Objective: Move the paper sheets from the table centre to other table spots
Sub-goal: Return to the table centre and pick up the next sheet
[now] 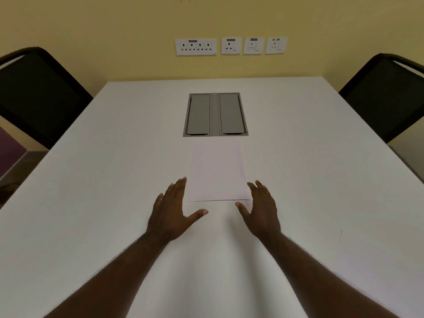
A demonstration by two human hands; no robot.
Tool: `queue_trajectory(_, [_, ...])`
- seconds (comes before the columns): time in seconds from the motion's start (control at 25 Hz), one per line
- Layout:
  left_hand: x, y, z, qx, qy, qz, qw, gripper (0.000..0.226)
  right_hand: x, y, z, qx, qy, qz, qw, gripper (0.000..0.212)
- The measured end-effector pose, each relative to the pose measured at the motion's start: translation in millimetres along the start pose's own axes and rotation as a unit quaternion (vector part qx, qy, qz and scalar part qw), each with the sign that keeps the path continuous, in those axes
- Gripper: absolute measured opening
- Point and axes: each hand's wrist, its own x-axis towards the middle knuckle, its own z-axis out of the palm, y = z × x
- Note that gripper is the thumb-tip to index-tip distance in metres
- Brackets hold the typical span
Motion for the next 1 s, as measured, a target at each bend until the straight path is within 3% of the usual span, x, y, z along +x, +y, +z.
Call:
queue_trajectory(0.16, [50.3, -15.6, 24.1, 0.002, -0.003, 0.022, 1.000, 0.077, 45.8, 9.8, 21.7, -0.005, 0.001, -0.018, 1.000, 0.068])
queue_trajectory(0.36, [99.5, -30.7, 59.1, -0.023, 0.014, 0.018, 0.999, 0.064, 90.5, 28.7, 45.1, 0.007, -0.017, -0.029, 0.999, 0.069])
queue_trajectory(0.64, [132.9, -45.5, 95.4, 0.036, -0.050, 0.013, 0.998, 0.071, 131.1, 36.8, 65.5, 0.111, -0.024, 0.106, 0.988, 0.077])
queue_trajectory(1.0, [125.3, -57.2, 111.0, 0.081, -0.042, 0.022, 0.996, 0.066, 145.3, 31.8, 63.7, 0.133, 0.070, 0.142, 0.978, 0.034])
